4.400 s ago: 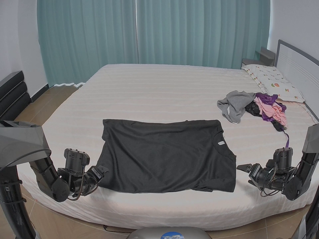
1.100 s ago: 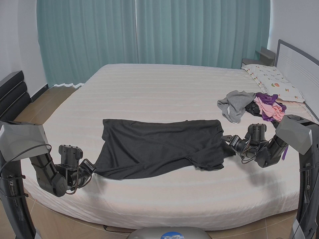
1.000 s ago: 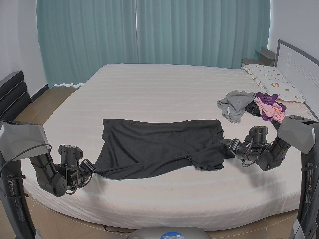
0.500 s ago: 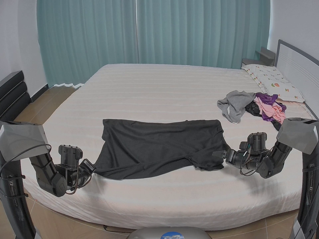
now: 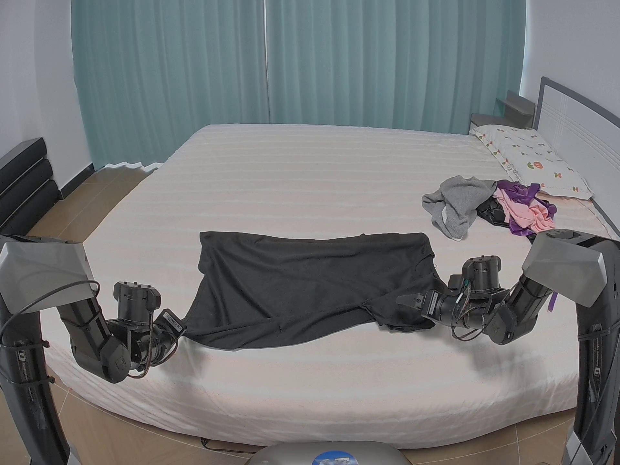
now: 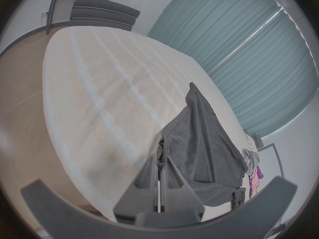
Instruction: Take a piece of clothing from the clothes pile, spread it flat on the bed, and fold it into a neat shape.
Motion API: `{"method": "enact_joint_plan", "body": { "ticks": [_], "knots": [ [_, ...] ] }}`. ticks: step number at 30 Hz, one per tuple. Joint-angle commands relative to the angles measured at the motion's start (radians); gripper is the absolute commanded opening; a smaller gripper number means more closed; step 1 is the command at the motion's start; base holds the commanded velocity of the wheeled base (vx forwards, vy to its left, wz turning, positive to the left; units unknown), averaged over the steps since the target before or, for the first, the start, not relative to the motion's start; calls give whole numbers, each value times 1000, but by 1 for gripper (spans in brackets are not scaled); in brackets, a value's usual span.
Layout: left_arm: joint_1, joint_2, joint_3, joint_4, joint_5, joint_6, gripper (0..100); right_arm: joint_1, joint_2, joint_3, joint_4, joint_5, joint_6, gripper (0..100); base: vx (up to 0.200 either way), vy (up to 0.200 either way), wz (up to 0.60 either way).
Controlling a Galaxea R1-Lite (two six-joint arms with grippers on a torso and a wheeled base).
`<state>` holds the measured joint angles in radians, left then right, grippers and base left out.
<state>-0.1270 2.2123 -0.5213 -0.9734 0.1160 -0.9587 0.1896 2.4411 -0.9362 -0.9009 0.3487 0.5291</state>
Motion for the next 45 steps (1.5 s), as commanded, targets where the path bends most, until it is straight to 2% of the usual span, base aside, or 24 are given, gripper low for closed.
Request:
{"method": "enact_joint_plan", "body": {
  "ticks": [1, 2, 3, 8, 11, 22, 25, 28, 29, 32, 41, 45],
  "knots": [
    [0, 0, 0, -1, 1, 0, 0, -4, 3, 0, 0, -2, -9, 100, 0, 0, 0],
    [0, -2, 0, 1, 1, 0, 0, -5, 3, 4, 2, -4, -12, 100, 0, 0, 0],
    [0, -2, 1, 1, 1, 0, 0, -7, 1, 5, 2, -7, -12, 0, 0, 0, 0],
    [0, -5, 3, 1, 1, 0, 0, -29, -14, 20, 0, -43, -14, 0, 0, 0, 0],
    [0, -5, 3, 1, 1, 0, 0, -52, -48, 57, 0, -36, -17, 0, 0, 0, 0],
    [0, -74, 24, 10, 1, 5, 0, -122, -251, 298, -92, 64, -1, 0, 0, 0, 0],
    [1, -106, 33, 13, 2, 12, 0, -142, -329, 410, -113, 93, -1, 0, 0, 0, 0],
    [1, -123, 49, 21, 1, 41, 0, -160, -382, 484, -122, 124, -1, 0, 0, 0, 0],
    [1, -134, 60, 30, 1, 74, 0, -180, -427, 540, -124, 159, -3, 0, 0, 0, 0],
    [1, -152, 70, 50, 1, 97, 0, -208, -501, 613, -115, 199, -3, 0, 0, 0, 0],
    [0, -204, 73, 197, 1, 156, 0, -216, -565, 803, -113, 202, -28, 0, 0, 0, 0],
    [0, -197, 75, 203, 1, 160, 0, -226, -554, 881, -113, 200, -87, 0, 0, 0, 0]
  ]
}}
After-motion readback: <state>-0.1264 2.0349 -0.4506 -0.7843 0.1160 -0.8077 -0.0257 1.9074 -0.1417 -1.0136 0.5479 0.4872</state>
